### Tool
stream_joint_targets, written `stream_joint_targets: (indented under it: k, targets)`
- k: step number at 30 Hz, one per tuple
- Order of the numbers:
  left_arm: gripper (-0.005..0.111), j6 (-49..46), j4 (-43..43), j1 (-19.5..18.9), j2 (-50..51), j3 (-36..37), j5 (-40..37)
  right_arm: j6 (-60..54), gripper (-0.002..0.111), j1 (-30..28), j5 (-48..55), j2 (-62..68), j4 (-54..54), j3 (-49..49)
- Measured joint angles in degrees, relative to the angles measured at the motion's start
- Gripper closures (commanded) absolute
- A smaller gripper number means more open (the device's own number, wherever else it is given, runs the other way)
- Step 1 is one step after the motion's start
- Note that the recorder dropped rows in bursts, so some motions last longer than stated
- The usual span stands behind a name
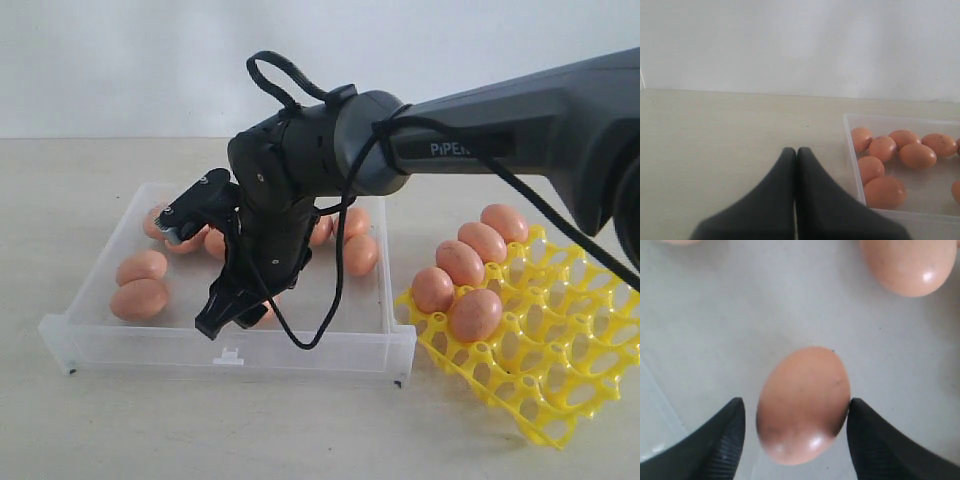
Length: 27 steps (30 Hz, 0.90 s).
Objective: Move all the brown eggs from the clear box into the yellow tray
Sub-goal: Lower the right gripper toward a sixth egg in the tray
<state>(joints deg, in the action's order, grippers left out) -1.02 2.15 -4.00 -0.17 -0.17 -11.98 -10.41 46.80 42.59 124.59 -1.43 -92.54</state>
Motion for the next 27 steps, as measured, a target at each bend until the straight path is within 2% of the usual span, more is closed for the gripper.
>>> stream_joint_targets:
  k: [8,13,27]
  targets:
    - [0.111,0.0,0.0,0.0,0.0,0.0,0.0,-2.6,0.051,0.0,-0.3,0.0,0.0,0.0]
    - [0.111,0.0,0.0,0.0,0.0,0.0,0.0,-3.1,0.04,0.0,-1.2,0.0,0.0,0.0]
    - [0.111,0.0,0.0,0.0,0.0,0.0,0.0,-2.4,0.041,0.0,-5.6,0.2,3.5,0.0]
